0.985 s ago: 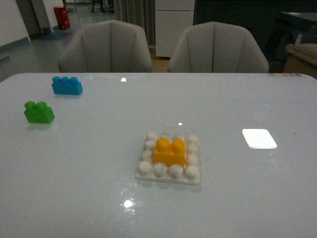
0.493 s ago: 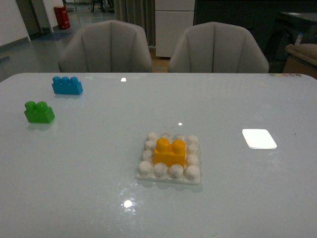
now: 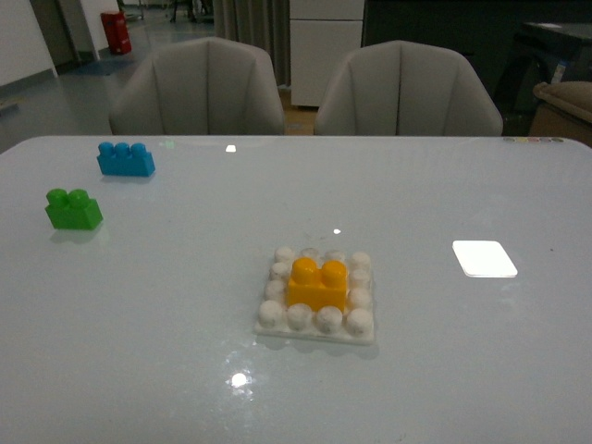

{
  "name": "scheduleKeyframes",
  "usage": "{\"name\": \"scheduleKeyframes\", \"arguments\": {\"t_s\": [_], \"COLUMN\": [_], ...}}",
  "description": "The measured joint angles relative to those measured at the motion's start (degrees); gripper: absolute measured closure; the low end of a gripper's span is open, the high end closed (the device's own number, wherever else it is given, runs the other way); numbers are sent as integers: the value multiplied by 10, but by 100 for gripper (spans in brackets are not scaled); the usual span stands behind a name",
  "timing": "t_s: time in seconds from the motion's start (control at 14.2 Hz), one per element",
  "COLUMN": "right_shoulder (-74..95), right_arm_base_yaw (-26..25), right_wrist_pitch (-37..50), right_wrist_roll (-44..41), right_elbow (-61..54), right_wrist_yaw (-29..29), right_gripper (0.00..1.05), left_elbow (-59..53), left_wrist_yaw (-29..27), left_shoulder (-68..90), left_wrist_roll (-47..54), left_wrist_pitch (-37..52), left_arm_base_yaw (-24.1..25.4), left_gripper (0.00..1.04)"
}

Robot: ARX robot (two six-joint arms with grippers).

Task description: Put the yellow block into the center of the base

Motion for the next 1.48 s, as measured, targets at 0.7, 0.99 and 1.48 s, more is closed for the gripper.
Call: {"name": "scheduleKeyframes", "arguments": {"t_s": [0.7,0.99,1.48], "right_shoulder": [0,0,0], "right_arm_base_yaw": [0,0,0], "right_wrist_pitch": [-1,0,0], "right_wrist_roll": [0,0,0], "right_elbow": [0,0,0], "right_wrist_yaw": [0,0,0], "right_gripper": [6,6,6], "left_elbow": [0,0,0], "left_wrist_yaw": [0,0,0], "left_shoulder": [-154,-154,-154], "left_wrist_roll": [0,0,0], "left_wrist_pitch": [-160,-162,-162], "left_arm_base_yaw": [0,0,0], "left_gripper": [103,70,7]}}
